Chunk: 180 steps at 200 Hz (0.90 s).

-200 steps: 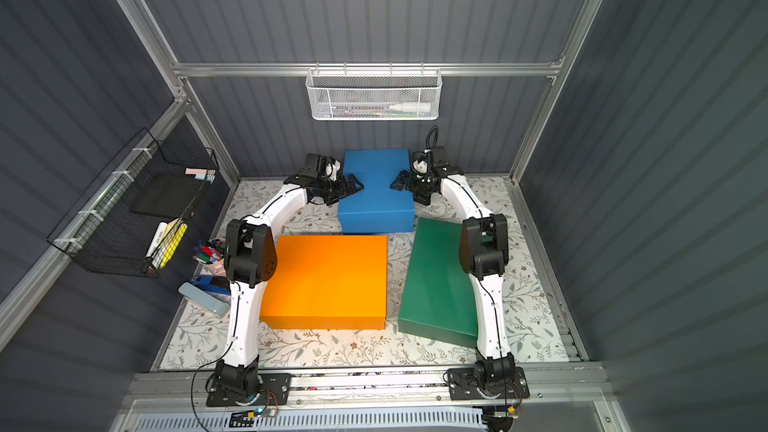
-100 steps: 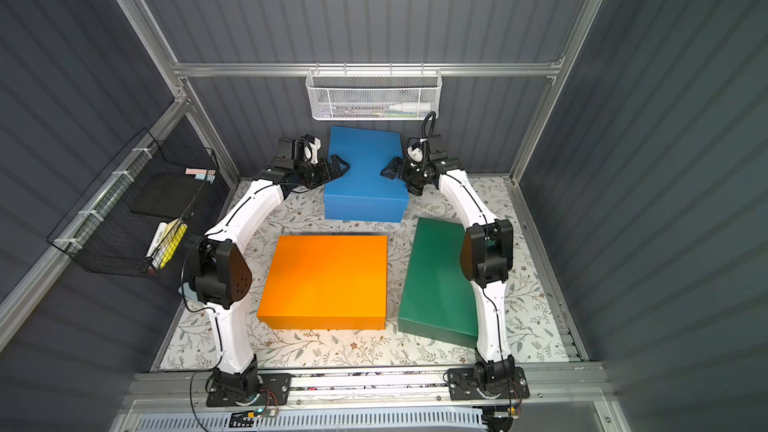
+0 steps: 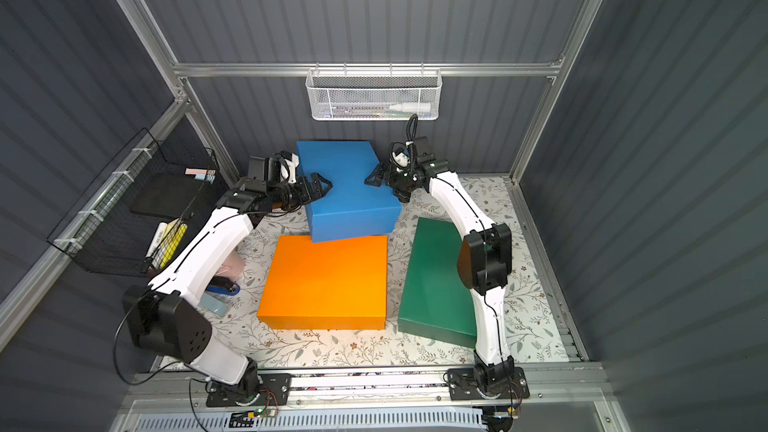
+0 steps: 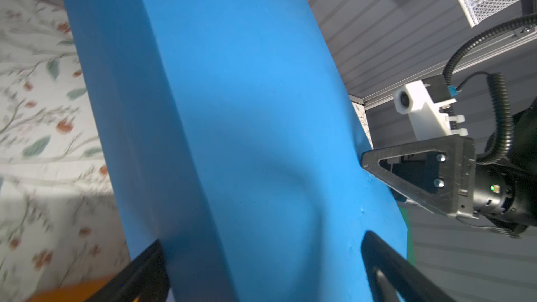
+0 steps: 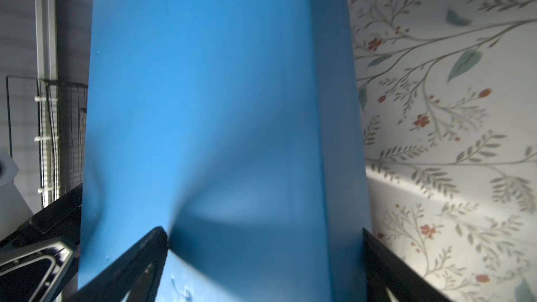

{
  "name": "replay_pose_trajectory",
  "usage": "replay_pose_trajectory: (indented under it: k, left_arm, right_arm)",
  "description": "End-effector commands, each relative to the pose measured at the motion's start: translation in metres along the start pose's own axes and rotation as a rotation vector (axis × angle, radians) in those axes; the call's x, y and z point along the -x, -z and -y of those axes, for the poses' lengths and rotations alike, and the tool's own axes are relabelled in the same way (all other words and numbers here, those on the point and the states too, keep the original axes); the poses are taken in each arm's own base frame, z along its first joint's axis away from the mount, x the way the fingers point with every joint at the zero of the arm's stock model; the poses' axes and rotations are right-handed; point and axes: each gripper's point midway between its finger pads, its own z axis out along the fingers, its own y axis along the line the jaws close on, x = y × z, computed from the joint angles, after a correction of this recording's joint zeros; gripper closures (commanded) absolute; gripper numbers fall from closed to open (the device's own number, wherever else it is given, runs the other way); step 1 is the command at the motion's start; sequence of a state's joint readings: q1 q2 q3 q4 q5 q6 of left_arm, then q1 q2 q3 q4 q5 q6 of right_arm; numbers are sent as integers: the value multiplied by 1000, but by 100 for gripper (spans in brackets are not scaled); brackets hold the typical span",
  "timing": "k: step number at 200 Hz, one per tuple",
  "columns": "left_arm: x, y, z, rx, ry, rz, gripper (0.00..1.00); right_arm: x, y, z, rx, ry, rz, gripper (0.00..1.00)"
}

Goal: Stack the shoeboxes
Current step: Pick up the shoebox from the center of the board, then place the shoebox at the shoebox.

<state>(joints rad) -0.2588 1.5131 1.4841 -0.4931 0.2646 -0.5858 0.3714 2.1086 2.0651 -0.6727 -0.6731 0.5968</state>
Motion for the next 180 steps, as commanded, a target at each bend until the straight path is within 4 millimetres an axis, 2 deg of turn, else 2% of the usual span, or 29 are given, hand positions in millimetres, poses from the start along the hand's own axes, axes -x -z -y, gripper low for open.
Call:
replay_pose_trajectory:
  k: [1, 8, 39, 69, 88, 109, 142, 180]
  left_arm:
    - [-31, 38, 59, -178, 13, -35, 0]
    - [-42, 44, 55, -166, 31, -42, 0]
    - [-72, 81, 66, -188, 89, -22, 0]
    - [-112, 93, 60, -178, 147, -61, 0]
    - [-129, 100, 52, -156, 169, -79, 0]
    - [-139, 110, 40, -109, 189, -88, 0]
    - [-146, 132, 22, -37, 210, -93, 0]
    - [-158, 141, -1, 68, 200, -118, 0]
  right_arm:
    - [-41, 7, -83, 219, 146, -80, 1]
    - [-46, 9, -87, 227, 157, -84, 1]
    - [-68, 14, -97, 245, 210, -125, 1]
    - [-86, 9, -94, 267, 232, -181, 1]
    - [-96, 4, -85, 261, 229, -227, 1]
    - [-106, 1, -75, 247, 233, -265, 1]
    - [-108, -2, -68, 238, 280, -261, 1]
    - [-109, -8, -67, 246, 344, -290, 1]
